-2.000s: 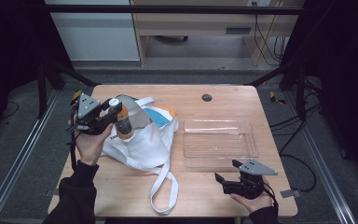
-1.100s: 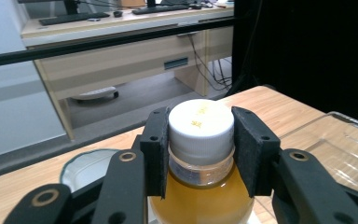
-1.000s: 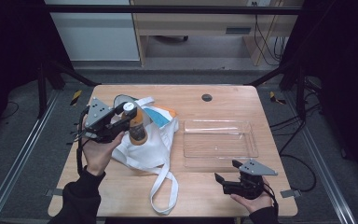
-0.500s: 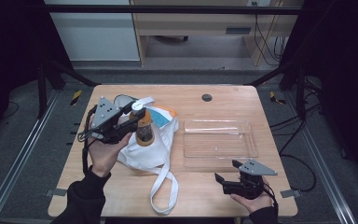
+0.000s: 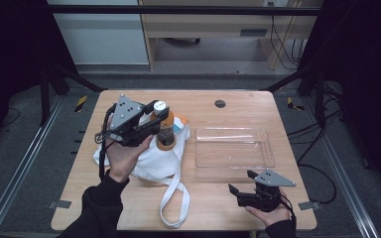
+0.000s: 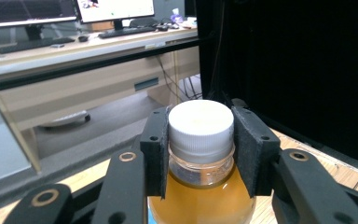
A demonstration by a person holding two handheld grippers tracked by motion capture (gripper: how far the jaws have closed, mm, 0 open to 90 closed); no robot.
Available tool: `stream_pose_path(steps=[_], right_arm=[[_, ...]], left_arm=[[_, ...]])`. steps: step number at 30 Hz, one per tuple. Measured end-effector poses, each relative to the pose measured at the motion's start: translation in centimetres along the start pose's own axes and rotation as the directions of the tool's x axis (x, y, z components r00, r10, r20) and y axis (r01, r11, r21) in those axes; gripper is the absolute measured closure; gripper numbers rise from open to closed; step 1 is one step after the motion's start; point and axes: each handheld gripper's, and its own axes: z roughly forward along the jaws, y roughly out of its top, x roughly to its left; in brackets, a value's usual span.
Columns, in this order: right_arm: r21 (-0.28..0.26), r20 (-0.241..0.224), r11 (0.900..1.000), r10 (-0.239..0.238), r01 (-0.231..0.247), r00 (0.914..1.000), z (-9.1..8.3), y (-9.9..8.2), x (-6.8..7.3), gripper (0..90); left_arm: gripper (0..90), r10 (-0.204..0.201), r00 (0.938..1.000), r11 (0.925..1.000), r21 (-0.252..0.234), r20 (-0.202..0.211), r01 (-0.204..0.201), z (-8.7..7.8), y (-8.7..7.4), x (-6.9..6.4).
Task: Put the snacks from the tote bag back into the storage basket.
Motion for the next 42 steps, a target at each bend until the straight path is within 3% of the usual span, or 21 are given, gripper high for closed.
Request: stream_pose_path(steps=[18, 22, 26, 30, 42], right_arm=[[-0.006, -0.004, 1.0, 0.001, -0.001, 1.0, -0.1, 0.0, 0.0, 16.3], [-0.005, -0.005, 1.0, -0.001, 0.001, 1.0, -0.1, 0.0, 0.0, 16.3], [-0.005, -0.005, 1.0, -0.001, 0.001, 1.0, -0.1, 0.0, 0.1, 16.3], [-0.006, -0.005, 1.0, -0.004, 0.004, 1.0, -0.1, 0.0, 0.0, 16.3], [-0.01, -0.008, 0.9999, -0.006, 0.006, 0.9999, -0.2, 0.0, 0.1, 16.3]], left_arm=[[59.1, 0.014, 0.9992, 0.9999, 0.006, 0.038, -0.014, 2.4, 0.5, -2.0], [59.1, -0.001, 0.9985, 1.0, 0.008, 0.055, 0.001, 2.8, 0.7, -2.7], [59.1, 0.016, 0.9981, 0.9999, -0.001, 0.059, -0.015, 3.3, 1.1, -3.3], [59.1, 0.007, 0.997, 1.0, 0.002, 0.078, -0.007, 3.7, 1.3, -4.1], [59.2, 0.018, 0.9952, 0.9996, 0.019, 0.096, -0.02, 5.2, 0.7, -5.5]])
